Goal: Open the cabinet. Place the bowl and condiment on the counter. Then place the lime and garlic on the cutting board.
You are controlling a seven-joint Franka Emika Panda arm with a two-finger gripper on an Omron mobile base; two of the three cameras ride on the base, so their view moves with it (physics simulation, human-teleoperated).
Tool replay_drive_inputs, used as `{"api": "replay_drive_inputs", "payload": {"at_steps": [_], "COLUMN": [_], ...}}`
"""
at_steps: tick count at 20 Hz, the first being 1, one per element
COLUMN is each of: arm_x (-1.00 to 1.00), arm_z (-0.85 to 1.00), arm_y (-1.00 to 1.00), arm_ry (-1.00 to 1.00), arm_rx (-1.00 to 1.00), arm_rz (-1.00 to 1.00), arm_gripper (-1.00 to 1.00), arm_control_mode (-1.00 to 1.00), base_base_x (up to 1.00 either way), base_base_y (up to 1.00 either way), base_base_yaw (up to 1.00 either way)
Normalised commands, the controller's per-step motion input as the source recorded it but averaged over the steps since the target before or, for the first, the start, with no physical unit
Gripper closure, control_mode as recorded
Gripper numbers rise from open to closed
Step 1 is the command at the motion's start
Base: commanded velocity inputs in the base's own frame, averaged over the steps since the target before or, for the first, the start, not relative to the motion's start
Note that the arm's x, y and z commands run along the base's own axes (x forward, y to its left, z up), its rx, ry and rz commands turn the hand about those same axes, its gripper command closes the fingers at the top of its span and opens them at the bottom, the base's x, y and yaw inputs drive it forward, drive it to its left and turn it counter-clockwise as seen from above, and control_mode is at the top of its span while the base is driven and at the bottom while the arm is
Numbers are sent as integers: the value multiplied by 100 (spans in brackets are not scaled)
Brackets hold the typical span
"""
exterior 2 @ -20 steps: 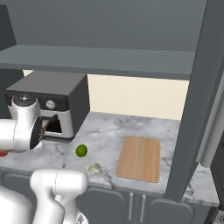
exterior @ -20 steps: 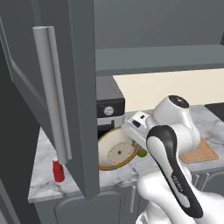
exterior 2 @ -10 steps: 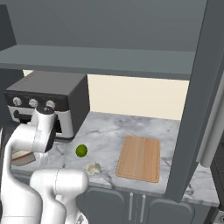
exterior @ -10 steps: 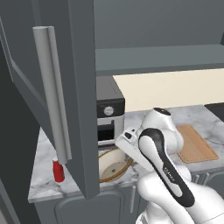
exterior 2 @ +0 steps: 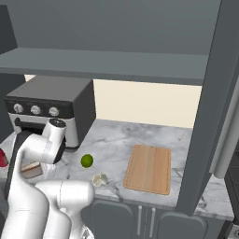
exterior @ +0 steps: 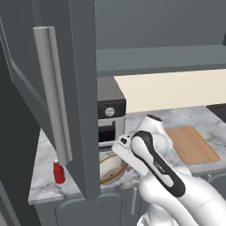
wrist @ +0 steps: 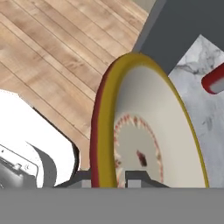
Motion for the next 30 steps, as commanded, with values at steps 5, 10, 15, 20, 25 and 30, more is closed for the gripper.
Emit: {"api": "replay_drive_inputs", "payload": {"at_steps": [5,10,15,20,25,30], "arm_x": [24,8,-2,-1,13,41], "arm_z": [-50,-63,-74,-69,-43,-1], "arm_y": [44,27,0,-15,-40,-8], "arm_ry": [11,3,1,0,-5,-12], "arm_rx": [0,0,0,0,-1,-7], "arm_rz": [0,0,0,2,5,3], "arm_gripper": [100,100,100,100,100,100], "arm_control_mode": [-100,-100,-100,-100,-100,-100], "base_base_x": [0,0,0,0,0,0], "base_base_y": [0,0,0,0,0,0], "base_base_yaw": [0,0,0,0,0,0]}}
